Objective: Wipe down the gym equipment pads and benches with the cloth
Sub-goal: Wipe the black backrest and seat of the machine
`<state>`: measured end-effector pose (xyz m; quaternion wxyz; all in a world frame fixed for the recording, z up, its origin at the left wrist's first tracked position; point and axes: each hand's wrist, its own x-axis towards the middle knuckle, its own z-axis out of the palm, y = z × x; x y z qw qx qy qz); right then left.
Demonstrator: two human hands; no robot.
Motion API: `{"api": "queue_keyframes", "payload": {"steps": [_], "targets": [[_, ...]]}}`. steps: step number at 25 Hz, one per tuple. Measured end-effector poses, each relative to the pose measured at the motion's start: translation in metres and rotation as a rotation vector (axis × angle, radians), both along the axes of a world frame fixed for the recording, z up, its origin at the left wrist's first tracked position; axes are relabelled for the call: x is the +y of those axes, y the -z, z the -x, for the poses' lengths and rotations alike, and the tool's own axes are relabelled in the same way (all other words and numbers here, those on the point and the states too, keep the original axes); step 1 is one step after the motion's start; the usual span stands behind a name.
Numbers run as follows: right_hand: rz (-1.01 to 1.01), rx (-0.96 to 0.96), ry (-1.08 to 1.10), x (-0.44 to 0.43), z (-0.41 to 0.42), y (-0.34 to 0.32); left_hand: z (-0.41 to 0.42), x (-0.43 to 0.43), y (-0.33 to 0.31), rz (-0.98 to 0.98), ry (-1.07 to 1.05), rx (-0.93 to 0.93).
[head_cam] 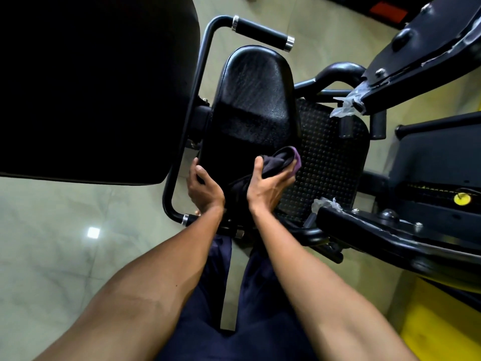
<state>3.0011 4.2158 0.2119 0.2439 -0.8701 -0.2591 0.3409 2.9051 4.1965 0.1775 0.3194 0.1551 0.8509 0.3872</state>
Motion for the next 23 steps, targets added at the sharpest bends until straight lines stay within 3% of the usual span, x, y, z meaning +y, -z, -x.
{"api": "queue_keyframes", "payload": {"steps": [5,10,12,15,17,19,21,23], "targets": [[-0.016,-0.132,-0.103,-0.001,-0.003,0.005,0.008,-0.004,0.003,-0.014,0.14,-0.036],[-0.098,-0.312,-0.518,-0.059,0.019,0.008,0.018,-0.008,0.006,-0.028,0.219,-0.079],[-0.125,-0.382,-0.777,-0.075,0.02,0.005,0.026,-0.011,0.004,-0.012,0.292,-0.111],[-0.317,-0.515,-1.196,-0.076,-0.017,0.015,0.045,-0.015,-0.003,0.041,0.455,-0.147],[-0.287,-0.479,-1.142,-0.067,-0.044,0.019,0.058,-0.018,-0.005,0.068,0.546,-0.179],[-0.074,-0.358,-0.852,-0.064,-0.048,0.013,0.066,-0.021,-0.008,0.088,0.598,-0.221],[-0.004,-0.294,-0.682,-0.063,-0.026,0.01,0.069,-0.023,-0.01,0.106,0.624,-0.224],[-0.047,-0.376,-0.731,-0.064,0.0,0.005,0.072,-0.025,-0.01,0.105,0.626,-0.222]]}}
